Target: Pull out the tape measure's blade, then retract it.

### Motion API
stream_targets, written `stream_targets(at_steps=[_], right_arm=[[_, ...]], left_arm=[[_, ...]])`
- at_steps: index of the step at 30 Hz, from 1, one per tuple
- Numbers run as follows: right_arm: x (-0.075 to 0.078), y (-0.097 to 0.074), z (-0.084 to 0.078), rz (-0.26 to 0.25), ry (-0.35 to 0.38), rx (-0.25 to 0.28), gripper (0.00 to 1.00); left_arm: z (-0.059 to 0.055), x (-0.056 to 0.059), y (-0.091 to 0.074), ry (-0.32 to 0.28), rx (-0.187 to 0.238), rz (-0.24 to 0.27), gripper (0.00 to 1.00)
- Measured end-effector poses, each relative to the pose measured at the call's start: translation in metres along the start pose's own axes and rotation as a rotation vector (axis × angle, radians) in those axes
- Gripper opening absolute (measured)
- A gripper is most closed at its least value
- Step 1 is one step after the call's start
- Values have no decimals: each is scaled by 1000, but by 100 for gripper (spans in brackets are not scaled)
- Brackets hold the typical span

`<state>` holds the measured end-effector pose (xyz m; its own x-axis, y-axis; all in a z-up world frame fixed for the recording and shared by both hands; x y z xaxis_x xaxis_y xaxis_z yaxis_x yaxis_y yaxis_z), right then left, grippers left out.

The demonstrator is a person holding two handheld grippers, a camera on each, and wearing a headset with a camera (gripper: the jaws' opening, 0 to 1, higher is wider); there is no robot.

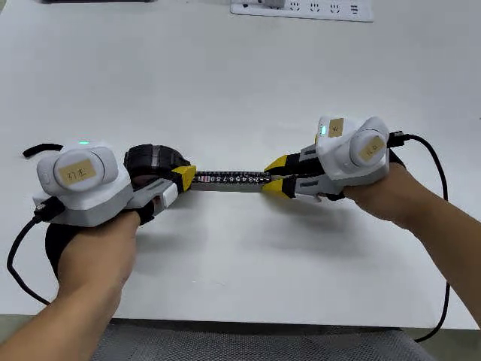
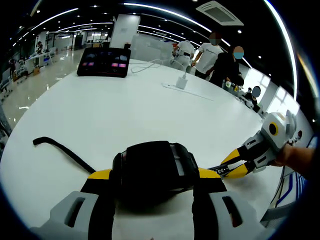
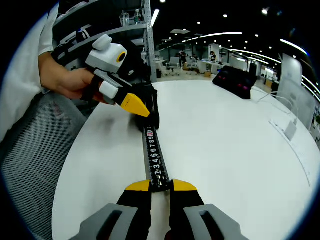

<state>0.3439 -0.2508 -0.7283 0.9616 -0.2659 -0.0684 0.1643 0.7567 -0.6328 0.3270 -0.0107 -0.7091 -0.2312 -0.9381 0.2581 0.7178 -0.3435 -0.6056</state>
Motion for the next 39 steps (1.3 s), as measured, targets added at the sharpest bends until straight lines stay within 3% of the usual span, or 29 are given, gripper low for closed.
stream_targets(at_steps=[39], right_arm=[[-5, 53, 34, 42, 9, 66, 9]], left_arm=[[0, -2, -1, -19, 0, -7, 58]])
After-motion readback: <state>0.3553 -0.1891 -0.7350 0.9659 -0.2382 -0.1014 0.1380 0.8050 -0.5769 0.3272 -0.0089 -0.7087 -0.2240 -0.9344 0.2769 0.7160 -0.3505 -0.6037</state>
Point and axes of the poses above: the centre of the closed fingertips' face, and the gripper's own axes: y roughly forward along the fingers, x roughly to its right, z roughly out of its top, the point moved 9 cm from there along -y, roughly backward along the fingers, and after that the axes turned 1 degree about x, right-handed, at the moved point
